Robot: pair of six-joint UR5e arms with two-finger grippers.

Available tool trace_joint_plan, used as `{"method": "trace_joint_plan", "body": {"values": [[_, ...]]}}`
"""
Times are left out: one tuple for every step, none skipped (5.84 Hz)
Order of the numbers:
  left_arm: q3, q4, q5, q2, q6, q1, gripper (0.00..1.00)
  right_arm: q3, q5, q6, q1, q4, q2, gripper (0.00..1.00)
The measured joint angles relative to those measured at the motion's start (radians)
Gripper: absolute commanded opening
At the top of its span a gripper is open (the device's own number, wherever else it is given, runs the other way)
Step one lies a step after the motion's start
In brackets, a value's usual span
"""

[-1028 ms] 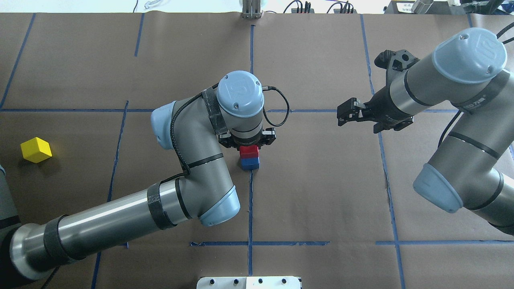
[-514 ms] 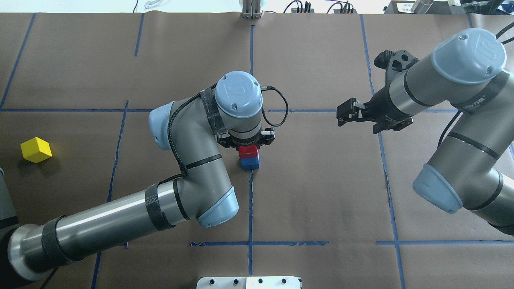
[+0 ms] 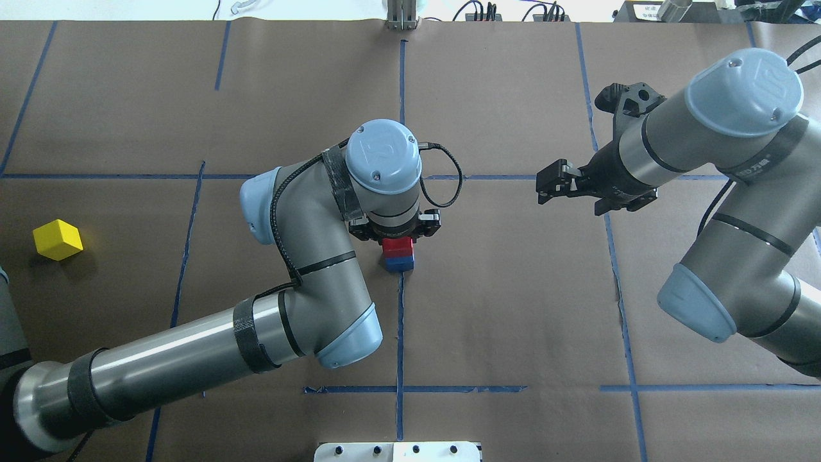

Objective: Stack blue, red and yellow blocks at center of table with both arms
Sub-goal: 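Lower the red cube onto the blue cube with the left gripper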

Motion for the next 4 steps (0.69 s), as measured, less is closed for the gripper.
{"method": "trace_joint_plan", "body": {"values": [[0.000, 0.000, 0.000, 0.000, 0.000, 0.001, 0.51, -0.001, 0.000, 0.000, -0.001, 0.000, 0.000, 1.00], [0.000, 0.000, 0.000, 0.000, 0.000, 0.001, 0.69, -0.002, 0.000, 0.000, -0.002, 0.000, 0.000, 1.00], [0.000, 0.000, 0.000, 0.001, 0.000, 0.001, 0.82, -0.002, 0.000, 0.000, -0.002, 0.000, 0.000, 1.00], [0.000, -0.001, 0.000, 0.002, 0.000, 0.001, 0.87, -0.003, 0.000, 0.000, -0.002, 0.000, 0.000, 1.00]]}}
